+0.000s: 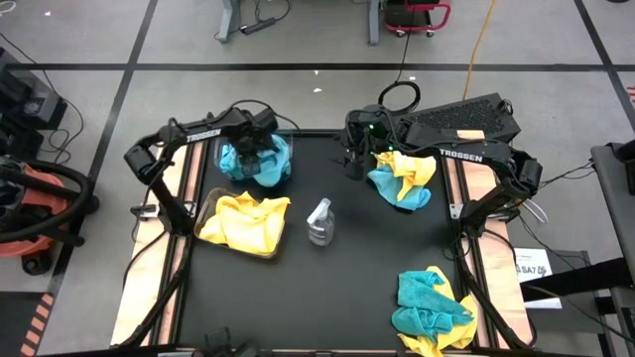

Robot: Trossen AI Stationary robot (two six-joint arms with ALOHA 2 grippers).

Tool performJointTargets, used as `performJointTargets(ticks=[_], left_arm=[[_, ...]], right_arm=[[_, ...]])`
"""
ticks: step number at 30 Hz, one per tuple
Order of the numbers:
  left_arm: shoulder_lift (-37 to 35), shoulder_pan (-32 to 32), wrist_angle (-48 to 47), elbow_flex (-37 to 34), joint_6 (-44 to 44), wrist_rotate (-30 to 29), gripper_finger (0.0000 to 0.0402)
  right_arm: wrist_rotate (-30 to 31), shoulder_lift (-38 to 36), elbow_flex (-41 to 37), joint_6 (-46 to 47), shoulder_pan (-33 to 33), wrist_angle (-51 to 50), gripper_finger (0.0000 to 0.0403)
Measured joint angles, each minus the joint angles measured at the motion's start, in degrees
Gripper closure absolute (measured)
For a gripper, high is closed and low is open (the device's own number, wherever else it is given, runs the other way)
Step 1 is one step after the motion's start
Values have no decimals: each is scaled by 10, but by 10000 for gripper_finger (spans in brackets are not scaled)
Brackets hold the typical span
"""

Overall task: Sort microfiber towel by color & place in baskets
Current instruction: Put the blue microfiber cloth into the top transparent bin

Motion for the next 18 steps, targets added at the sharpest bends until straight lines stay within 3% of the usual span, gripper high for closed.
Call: performJointTargets(ticks=[10,18], left_arm=[[-101,-1,-23,2,-12,0,123],[-180,-2,-26,2,-16,4,100]], right_arm=[[0,0,0,-6,0,-1,105],[0,0,0,-8,0,3,105]])
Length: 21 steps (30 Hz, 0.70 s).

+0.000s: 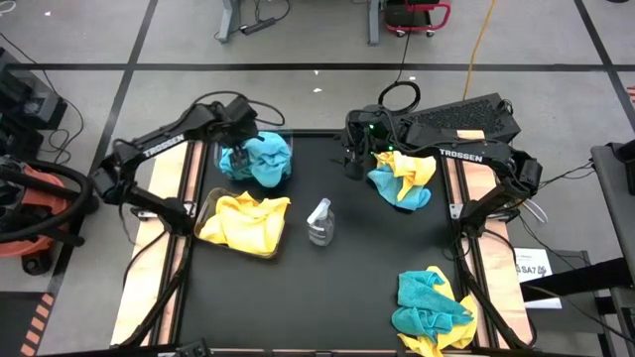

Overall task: Sort microfiber towel by color & place in baskets
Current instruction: Put the blue microfiber cloth into the top transparent bin

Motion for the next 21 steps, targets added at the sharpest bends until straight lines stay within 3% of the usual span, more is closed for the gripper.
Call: performJointTargets(ticks=[7,13,17,21], left_arm=[[-28,-9,88,0,-29,136,100],[-5,-25,152,1,-26,146,109],[20,-25,165,1,-23,146,152],[42,-25,164,1,-10,146,232]], right_arm=[[0,0,0,0,0,0,105],[0,0,0,6,0,-6,105],[0,0,0,6,0,-15,105],[0,0,0,6,0,-21,105]])
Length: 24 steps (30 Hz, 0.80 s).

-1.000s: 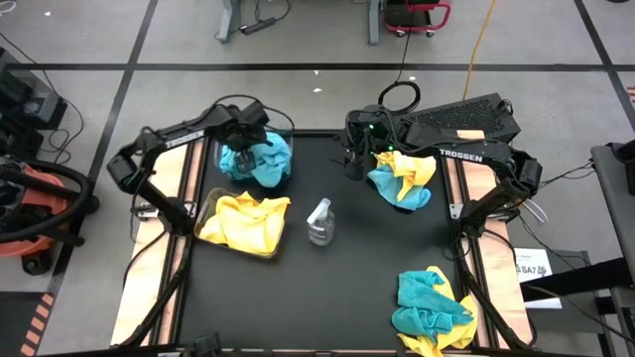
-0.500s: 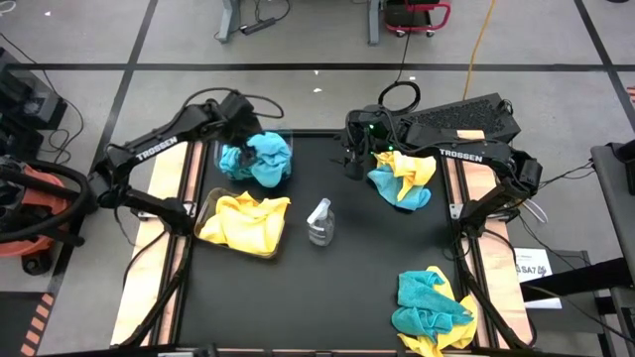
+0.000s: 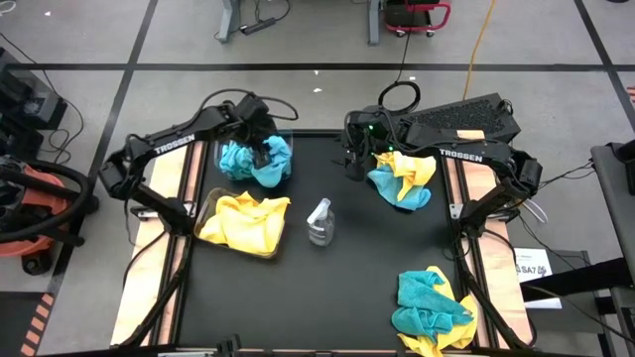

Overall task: Sort microfiber towel by color & place in baskets
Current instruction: Put the blue microfiber cloth into the top transparent bin

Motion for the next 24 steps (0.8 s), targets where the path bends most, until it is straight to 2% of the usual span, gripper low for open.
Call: performJointTargets(ticks=[6,8,18,24], left_arm=[[36,0,0,0,12,0,371],[53,0,-1,0,14,0,392],[166,2,5,0,15,-23,373],[197,14,7,0,13,-22,373]], right_arm=[[0,0,0,0,0,-1,105],[0,0,0,0,0,-1,105],[0,0,0,4,0,-14,105],[0,0,0,4,0,-27,105]])
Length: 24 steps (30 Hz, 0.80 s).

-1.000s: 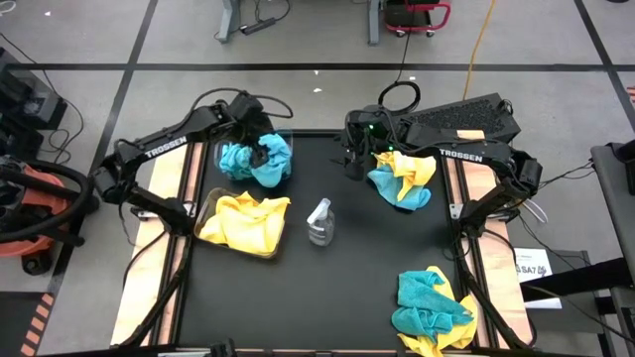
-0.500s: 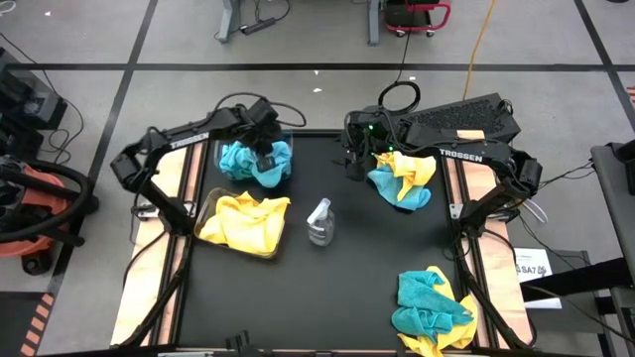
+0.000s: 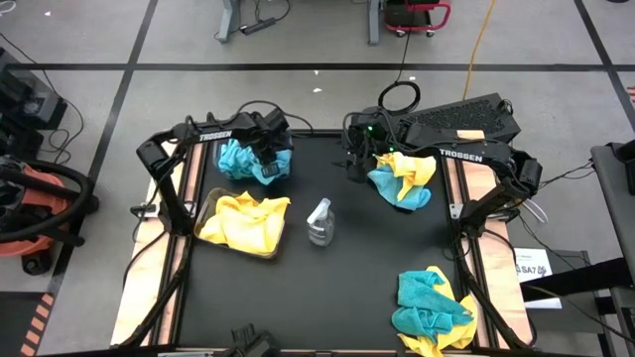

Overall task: Sort microfiber towel by color & place in baskets
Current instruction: Put the blue microfiber cloth into the top transparent bin

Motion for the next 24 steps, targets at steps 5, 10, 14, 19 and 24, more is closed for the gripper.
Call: performJointTargets(ticks=[5,10,14,19,24], left_arm=[[-7,3,-5,0,-1,5,373],[-43,3,-15,-1,-1,24,372],[-89,2,-12,-1,-2,58,372],[-155,-3,-2,-1,-2,93,372],[-219,-16,13,-1,-2,128,372]], right_arm=[[1,0,0,-5,0,-21,105],[4,-5,0,-11,-1,-60,105],[7,-23,-1,-18,-3,-89,105],[26,-66,-1,-20,-10,-126,105],[52,-106,-1,-19,-23,-182,105]])
